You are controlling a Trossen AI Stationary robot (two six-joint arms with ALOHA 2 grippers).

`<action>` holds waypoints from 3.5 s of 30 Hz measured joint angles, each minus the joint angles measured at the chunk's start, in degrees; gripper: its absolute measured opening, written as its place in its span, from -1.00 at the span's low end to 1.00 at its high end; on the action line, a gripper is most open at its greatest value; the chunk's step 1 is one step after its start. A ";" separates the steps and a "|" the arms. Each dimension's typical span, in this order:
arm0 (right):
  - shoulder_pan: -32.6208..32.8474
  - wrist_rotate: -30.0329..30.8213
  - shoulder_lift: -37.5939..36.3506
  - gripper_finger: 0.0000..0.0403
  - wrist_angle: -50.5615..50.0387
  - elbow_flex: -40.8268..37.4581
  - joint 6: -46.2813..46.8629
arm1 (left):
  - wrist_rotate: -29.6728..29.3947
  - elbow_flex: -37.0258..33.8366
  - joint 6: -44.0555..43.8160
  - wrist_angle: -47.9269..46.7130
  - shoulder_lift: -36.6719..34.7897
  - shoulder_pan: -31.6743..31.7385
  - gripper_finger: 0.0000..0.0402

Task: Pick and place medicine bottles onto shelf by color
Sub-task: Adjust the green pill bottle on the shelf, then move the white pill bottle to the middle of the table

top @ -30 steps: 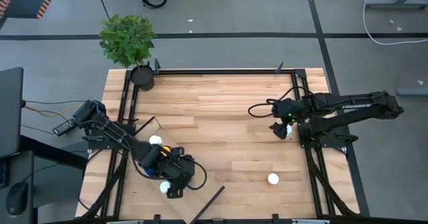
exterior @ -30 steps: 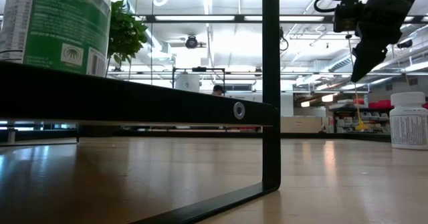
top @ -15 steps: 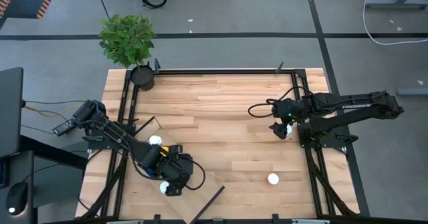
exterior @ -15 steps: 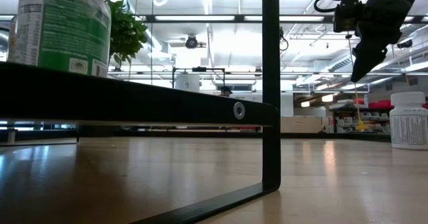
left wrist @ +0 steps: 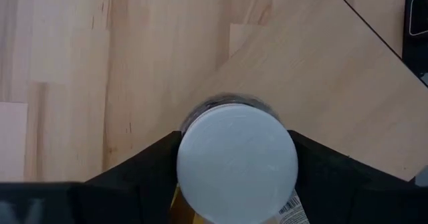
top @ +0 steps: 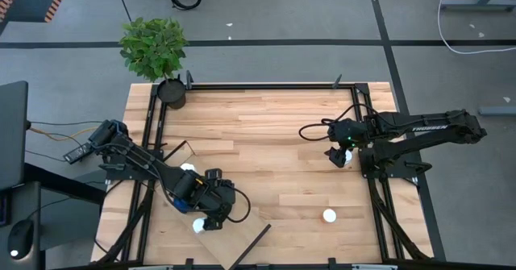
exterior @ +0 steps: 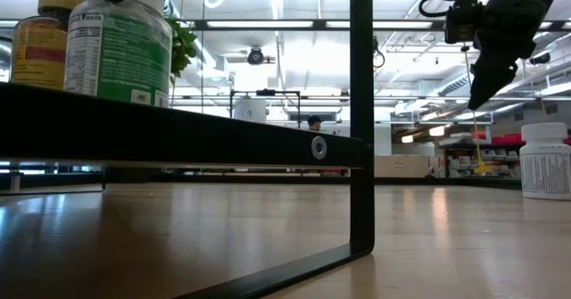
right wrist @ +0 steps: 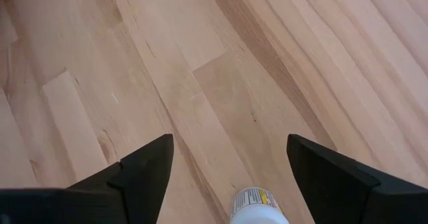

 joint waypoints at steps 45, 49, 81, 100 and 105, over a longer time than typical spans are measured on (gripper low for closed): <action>0.01 -0.16 0.00 0.48 0.00 0.00 1.41 | 2.61 5.05 0.95 -1.09 0.09 -0.48 0.72; 0.00 -0.16 0.02 0.48 0.00 0.00 2.12 | 2.63 5.05 -0.13 -0.59 0.07 -0.70 0.72; 4.02 -1.09 0.78 0.48 -15.91 0.04 37.16 | -3.49 19.38 17.71 -0.34 -0.02 10.10 0.72; 9.73 -3.98 16.15 0.48 -14.91 0.04 50.17 | -3.47 28.06 23.86 -11.04 -0.04 15.13 0.51; 9.73 -3.39 16.90 0.48 -14.86 0.04 50.14 | -3.43 28.06 23.60 -11.37 -0.04 15.05 0.43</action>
